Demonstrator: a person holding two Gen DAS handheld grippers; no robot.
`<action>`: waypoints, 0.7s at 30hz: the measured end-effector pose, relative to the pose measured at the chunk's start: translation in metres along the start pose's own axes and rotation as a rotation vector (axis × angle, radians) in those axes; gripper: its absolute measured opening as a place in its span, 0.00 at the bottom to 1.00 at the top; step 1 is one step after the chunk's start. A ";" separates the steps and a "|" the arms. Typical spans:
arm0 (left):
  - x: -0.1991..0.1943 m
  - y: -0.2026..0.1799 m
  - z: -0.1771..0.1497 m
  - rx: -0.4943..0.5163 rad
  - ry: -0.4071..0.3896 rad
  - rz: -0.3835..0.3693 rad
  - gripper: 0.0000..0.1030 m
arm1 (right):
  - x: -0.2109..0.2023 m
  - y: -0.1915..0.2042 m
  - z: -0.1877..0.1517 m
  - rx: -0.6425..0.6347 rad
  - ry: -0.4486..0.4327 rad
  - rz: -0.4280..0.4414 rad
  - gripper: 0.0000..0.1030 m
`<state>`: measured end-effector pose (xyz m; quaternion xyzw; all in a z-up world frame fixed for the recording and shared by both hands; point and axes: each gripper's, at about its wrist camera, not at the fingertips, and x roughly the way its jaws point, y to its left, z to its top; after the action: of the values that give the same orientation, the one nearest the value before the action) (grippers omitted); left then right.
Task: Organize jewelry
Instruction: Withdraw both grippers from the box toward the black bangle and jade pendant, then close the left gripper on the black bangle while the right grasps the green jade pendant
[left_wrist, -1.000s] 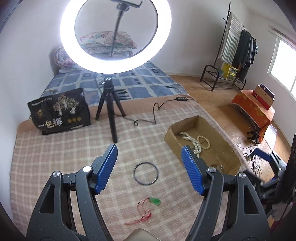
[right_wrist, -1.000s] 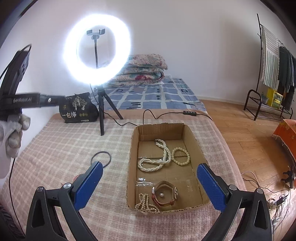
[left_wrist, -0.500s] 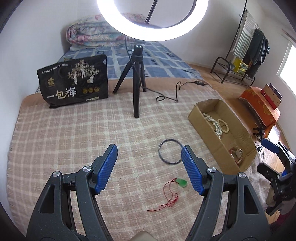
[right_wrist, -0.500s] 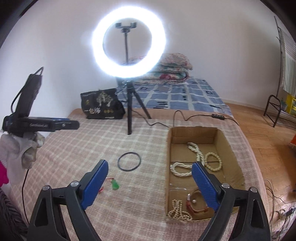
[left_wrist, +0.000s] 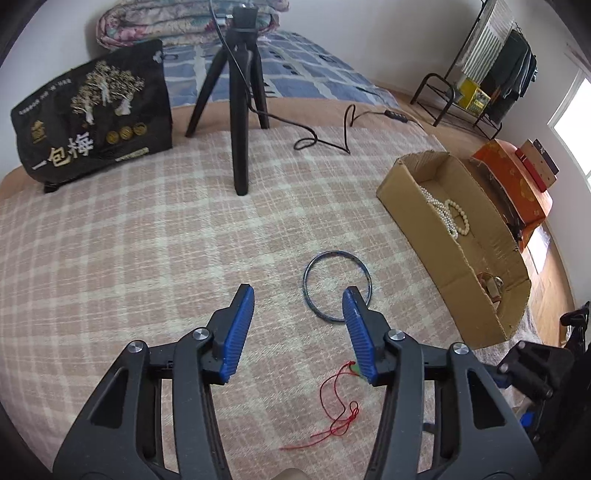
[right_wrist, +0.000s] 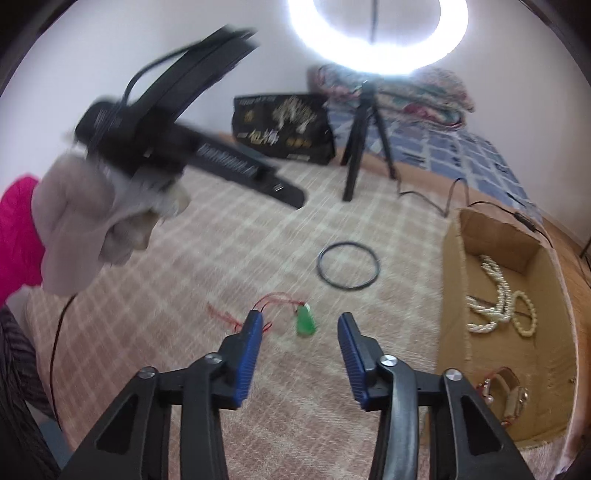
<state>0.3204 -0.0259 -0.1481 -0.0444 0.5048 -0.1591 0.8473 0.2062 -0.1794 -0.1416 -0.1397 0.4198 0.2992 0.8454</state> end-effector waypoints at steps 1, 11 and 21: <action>0.006 -0.001 0.001 0.003 0.012 -0.004 0.46 | 0.005 0.001 0.000 -0.013 0.010 0.002 0.40; 0.054 0.001 0.013 -0.024 0.092 -0.019 0.36 | 0.042 -0.008 0.001 -0.017 0.076 0.018 0.39; 0.083 -0.001 0.017 -0.018 0.145 -0.005 0.32 | 0.054 -0.013 -0.002 0.007 0.087 0.029 0.39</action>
<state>0.3713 -0.0541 -0.2099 -0.0416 0.5660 -0.1595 0.8078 0.2388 -0.1694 -0.1862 -0.1436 0.4591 0.3035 0.8225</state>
